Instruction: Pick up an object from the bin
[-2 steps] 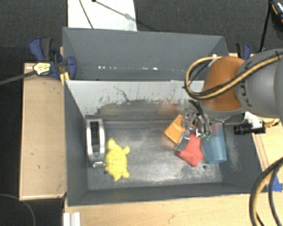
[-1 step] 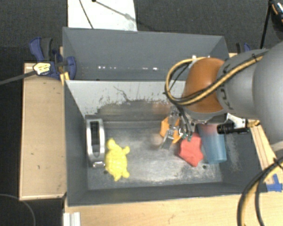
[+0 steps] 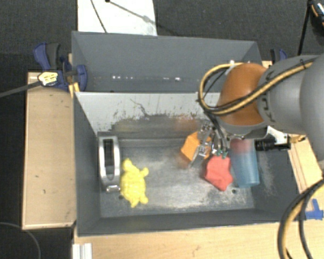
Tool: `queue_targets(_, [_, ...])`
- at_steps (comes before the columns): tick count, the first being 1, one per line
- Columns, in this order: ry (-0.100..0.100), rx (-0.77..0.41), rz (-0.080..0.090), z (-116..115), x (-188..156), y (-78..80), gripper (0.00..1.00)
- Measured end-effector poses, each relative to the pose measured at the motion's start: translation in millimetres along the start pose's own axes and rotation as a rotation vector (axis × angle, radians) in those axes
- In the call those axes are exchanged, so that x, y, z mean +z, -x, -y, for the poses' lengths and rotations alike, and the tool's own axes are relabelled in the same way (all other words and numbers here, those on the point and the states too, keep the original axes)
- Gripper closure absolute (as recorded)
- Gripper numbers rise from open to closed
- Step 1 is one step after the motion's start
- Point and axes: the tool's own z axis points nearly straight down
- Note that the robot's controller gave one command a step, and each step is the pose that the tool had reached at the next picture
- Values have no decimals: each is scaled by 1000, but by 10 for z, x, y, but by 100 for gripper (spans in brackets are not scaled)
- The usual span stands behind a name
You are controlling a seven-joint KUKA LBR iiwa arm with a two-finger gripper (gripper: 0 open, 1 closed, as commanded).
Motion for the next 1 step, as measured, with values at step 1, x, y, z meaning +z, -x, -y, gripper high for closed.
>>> queue_targets(1, [-21, 80, -17, 219, -109, 60, 0])
